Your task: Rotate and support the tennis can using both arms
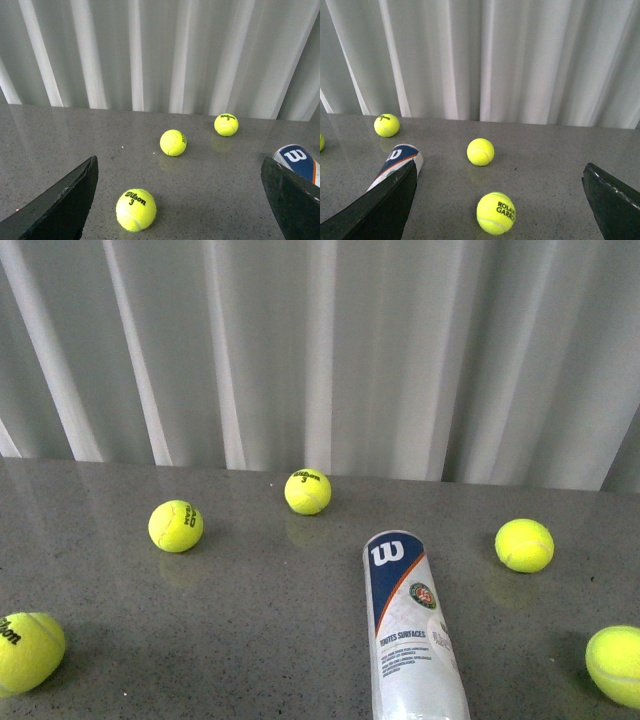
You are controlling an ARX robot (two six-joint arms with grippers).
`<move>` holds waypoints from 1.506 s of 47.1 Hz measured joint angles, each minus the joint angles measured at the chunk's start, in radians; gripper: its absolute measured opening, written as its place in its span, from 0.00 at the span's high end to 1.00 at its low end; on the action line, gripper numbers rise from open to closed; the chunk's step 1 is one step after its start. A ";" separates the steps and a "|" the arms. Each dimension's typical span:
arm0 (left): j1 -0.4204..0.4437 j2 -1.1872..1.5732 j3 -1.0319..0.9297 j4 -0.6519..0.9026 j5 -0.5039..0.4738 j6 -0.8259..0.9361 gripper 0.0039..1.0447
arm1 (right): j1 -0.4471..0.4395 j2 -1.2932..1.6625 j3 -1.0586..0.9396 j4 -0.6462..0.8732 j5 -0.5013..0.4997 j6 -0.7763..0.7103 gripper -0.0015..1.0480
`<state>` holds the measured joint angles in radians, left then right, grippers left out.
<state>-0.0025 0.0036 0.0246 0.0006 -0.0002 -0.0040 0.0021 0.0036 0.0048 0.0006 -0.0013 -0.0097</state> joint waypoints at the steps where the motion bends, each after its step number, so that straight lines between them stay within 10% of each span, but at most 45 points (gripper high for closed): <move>1: 0.000 0.000 0.000 0.000 0.000 0.000 0.06 | 0.000 0.000 0.000 0.000 0.000 0.000 0.07; 71: 0.000 0.000 0.000 0.000 0.000 0.000 0.06 | 0.000 0.000 0.000 0.000 0.000 0.000 0.07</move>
<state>-0.0025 0.0036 0.0246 0.0006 -0.0002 -0.0040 0.0021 0.0036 0.0048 0.0006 -0.0013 -0.0097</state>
